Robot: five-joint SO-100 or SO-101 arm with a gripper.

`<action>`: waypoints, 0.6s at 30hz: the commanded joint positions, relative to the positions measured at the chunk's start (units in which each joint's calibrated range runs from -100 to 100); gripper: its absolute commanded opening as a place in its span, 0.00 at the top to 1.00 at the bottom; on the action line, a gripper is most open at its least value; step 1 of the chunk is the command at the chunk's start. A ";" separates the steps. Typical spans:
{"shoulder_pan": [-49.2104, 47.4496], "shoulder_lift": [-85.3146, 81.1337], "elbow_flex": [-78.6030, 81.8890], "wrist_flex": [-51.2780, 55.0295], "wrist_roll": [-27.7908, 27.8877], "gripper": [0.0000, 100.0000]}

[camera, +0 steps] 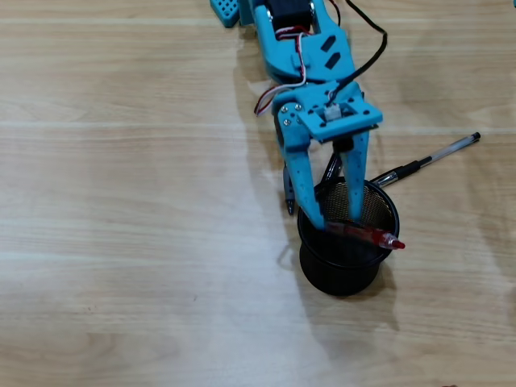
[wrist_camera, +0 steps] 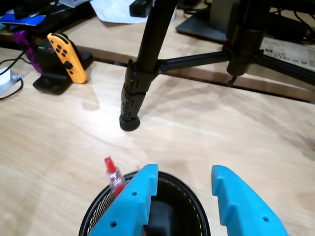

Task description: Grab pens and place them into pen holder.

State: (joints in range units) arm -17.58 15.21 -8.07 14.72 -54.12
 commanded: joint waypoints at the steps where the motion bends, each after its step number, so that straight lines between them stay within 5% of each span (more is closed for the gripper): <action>1: 0.80 -11.09 6.36 -0.18 0.40 0.87; 7: 2.63 -23.40 19.93 -0.18 0.40 0.98; 18: 5.28 -39.54 39.66 3.28 2.29 0.98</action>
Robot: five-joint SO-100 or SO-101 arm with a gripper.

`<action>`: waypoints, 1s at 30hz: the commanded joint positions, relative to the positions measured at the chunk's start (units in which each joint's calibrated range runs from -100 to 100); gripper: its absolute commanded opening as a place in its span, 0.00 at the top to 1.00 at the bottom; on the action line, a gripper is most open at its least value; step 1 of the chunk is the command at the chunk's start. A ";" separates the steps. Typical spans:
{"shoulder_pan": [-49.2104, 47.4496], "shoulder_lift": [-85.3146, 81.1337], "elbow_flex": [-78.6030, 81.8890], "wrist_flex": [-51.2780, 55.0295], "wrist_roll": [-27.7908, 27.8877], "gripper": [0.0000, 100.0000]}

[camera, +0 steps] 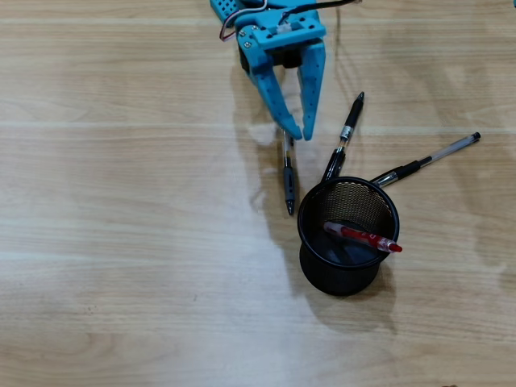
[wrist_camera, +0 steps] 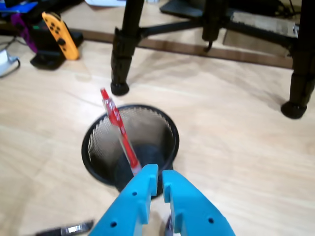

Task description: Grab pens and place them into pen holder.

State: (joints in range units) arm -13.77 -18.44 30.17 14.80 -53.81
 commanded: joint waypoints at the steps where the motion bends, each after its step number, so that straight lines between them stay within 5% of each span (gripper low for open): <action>1: 1.56 -6.83 1.32 5.56 2.71 0.98; 12: 2.02 -10.74 -13.70 42.83 2.61 0.98; 17: -1.09 -5.38 -21.66 56.22 -2.11 0.98; 30: -2.92 14.74 -31.35 60.14 -2.84 0.97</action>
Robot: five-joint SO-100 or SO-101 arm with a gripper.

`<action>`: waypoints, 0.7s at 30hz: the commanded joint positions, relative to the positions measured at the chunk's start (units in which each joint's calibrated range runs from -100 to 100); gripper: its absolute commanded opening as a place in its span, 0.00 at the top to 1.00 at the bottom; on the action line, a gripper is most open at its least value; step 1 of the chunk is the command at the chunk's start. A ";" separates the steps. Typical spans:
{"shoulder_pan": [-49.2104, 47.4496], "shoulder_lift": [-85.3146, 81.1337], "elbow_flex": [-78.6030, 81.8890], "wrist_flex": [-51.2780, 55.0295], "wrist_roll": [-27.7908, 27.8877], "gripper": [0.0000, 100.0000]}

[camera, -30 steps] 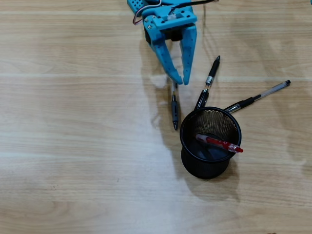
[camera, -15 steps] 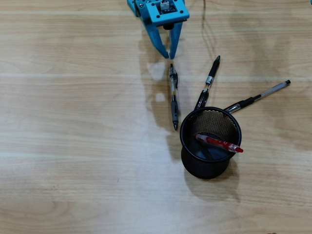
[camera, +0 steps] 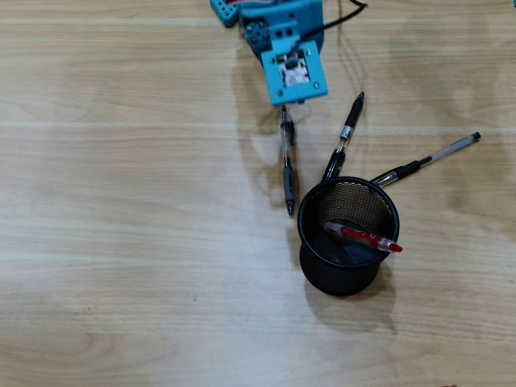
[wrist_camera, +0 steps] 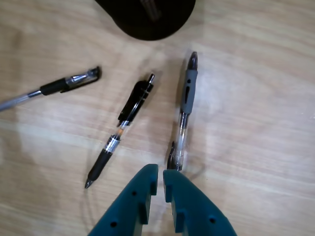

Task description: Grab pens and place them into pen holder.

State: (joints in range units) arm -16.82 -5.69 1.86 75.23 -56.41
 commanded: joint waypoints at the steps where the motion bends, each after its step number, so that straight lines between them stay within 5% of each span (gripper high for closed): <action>1: 0.04 2.76 -2.86 -0.37 -0.24 0.96; 8: -1.24 5.57 -2.41 -0.10 -0.29 0.78; 21: -1.98 11.93 1.76 -0.65 -0.34 0.78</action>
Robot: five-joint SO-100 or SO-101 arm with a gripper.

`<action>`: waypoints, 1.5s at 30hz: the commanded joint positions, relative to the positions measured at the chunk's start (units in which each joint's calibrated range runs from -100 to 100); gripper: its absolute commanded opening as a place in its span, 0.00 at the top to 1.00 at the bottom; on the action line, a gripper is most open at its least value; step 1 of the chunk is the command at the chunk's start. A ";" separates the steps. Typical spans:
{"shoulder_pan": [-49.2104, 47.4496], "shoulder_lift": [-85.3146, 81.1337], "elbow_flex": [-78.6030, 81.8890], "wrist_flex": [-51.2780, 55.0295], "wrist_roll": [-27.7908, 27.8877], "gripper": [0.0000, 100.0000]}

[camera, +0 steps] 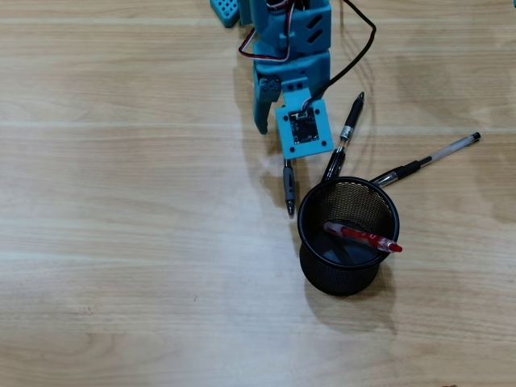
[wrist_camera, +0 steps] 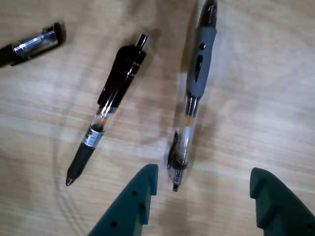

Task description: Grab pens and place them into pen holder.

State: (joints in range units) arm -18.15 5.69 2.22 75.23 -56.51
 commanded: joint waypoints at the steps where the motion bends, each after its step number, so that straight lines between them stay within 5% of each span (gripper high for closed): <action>1: -0.46 0.97 2.31 -0.65 -0.24 0.78; 25: -0.64 14.73 9.00 -14.13 -0.55 0.78; 32: 0.18 14.73 9.18 -13.50 -0.61 0.98; 45: 2.01 12.10 8.82 -13.31 -0.61 0.98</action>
State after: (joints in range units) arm -18.06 19.80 10.83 61.67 -56.88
